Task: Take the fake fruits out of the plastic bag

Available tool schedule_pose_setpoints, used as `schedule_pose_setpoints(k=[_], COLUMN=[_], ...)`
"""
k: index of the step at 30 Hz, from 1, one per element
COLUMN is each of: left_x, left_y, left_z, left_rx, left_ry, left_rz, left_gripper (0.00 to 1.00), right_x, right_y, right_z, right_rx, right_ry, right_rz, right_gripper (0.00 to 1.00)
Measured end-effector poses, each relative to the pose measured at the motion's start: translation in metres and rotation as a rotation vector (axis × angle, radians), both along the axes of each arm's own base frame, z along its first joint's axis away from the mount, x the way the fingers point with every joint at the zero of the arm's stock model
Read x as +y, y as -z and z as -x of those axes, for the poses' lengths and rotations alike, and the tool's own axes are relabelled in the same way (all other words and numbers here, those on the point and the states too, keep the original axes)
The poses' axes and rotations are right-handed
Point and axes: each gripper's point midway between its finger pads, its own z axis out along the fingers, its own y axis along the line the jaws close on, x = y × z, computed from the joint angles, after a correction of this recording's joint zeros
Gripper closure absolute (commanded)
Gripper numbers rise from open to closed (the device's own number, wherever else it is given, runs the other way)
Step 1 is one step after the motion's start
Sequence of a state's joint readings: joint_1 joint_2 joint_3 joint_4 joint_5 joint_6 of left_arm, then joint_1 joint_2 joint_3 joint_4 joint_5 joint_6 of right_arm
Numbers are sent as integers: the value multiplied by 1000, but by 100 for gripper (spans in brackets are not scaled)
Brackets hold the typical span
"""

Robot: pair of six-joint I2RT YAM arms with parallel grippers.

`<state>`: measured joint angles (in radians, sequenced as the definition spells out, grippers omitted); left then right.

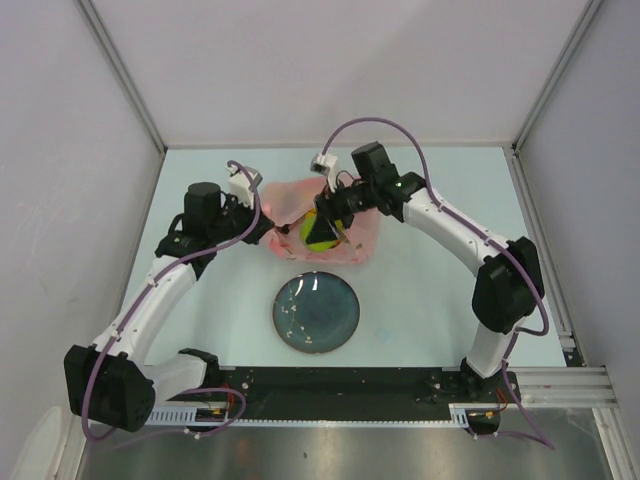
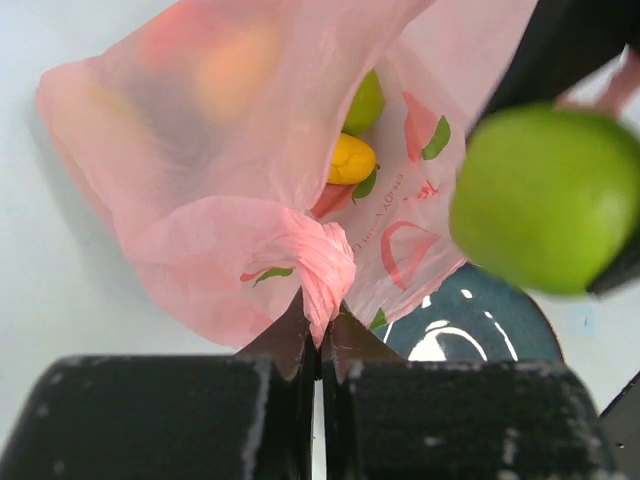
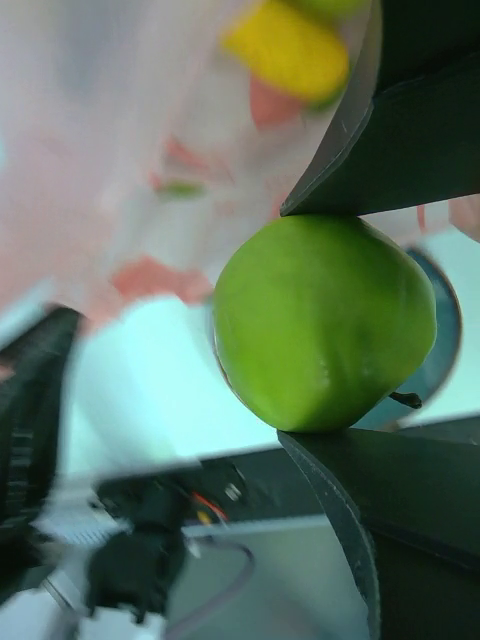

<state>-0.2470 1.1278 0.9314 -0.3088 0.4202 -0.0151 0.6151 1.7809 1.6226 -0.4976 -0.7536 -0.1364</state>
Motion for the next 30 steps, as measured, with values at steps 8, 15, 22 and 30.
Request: schedule_pose_setpoints(k=[8,15,22,30], left_x=[1,2,3,6], left_y=[2,1,-3,-4], left_z=[-1,-1,0,2], left_rx=[-12,-22,-39,-48], left_ry=[12,17,17,10], left_rz=[-19,-30,-30,-33], left_gripper=[100,99,100,100], right_x=[2,20,26,33], right_y=[59,88,135,168], right_z=[79,107,117,121], right_rx=[315,398,528,619], right_ry=[-149,-126,-45,-10], right_rz=[64,154,260,309], right_gripper=[73,72,70,71])
